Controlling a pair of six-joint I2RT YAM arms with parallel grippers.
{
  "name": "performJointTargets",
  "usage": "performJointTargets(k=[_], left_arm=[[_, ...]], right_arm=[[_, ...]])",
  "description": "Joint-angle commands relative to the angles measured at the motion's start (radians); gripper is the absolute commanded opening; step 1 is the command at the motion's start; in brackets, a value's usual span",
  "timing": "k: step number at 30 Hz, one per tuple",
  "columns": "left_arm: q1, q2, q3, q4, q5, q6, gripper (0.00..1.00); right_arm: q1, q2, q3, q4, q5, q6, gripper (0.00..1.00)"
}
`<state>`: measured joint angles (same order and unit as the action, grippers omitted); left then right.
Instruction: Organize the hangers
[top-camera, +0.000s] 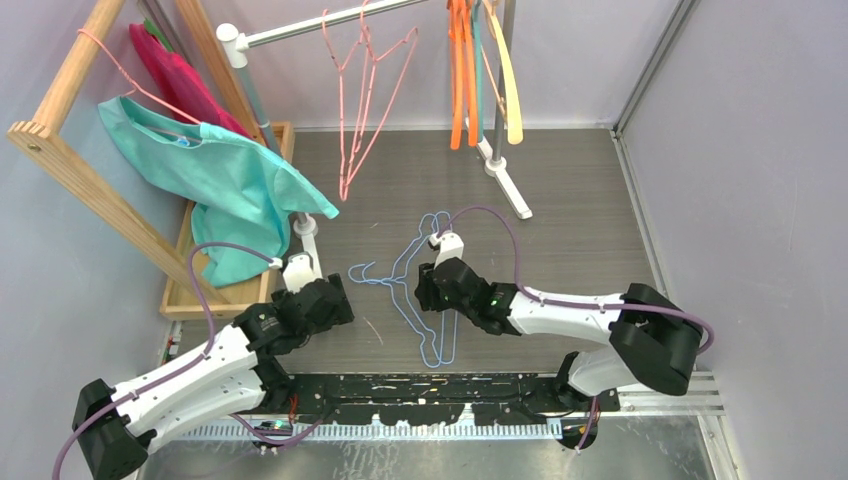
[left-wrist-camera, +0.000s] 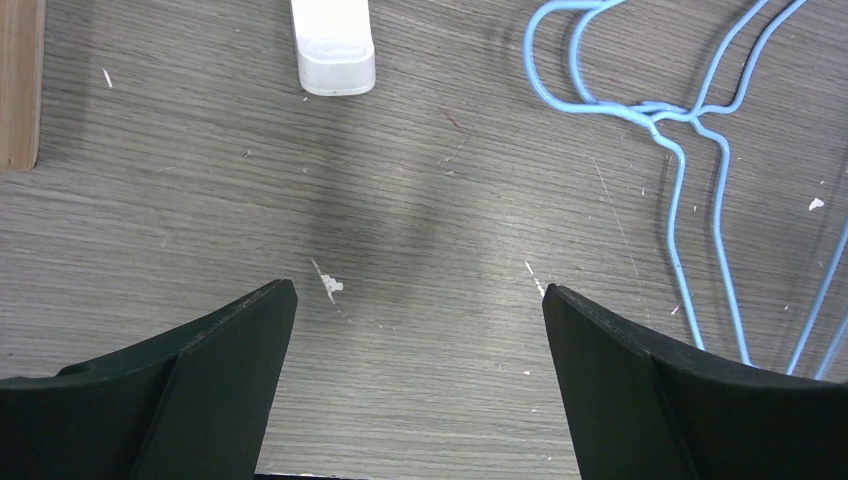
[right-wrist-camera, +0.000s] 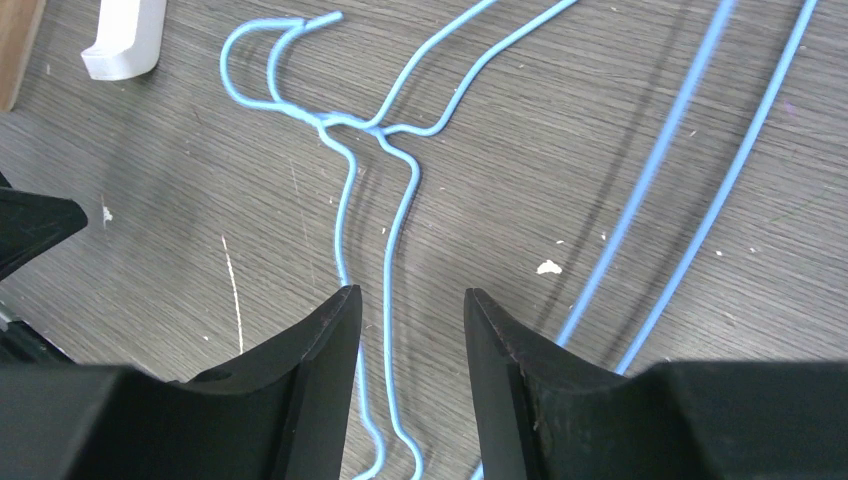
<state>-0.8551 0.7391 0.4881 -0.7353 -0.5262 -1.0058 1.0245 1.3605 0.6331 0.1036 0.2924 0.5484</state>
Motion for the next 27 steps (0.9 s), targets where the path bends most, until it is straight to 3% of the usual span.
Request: performJointTargets(k=[1,18,25,27], left_arm=[[0.005,0.0,-0.005,0.042,-0.014,-0.005,0.98],[0.004,-0.003,-0.016,0.024,-0.031,-0.027,0.98],[0.004,-0.006,-0.028,0.034,-0.024,-0.02,0.98],[0.004,-0.01,-0.033,0.036,-0.023,-0.021,0.98]], right_arm=[[0.006,0.032,0.069,0.004,-0.01,-0.038,0.45],[0.054,0.343,0.274,-0.006,-0.142,-0.102,0.39],[0.069,0.437,0.315,-0.023,-0.084,-0.097,0.38],[0.076,0.469,0.326,-0.038,-0.022,-0.099,0.32]])
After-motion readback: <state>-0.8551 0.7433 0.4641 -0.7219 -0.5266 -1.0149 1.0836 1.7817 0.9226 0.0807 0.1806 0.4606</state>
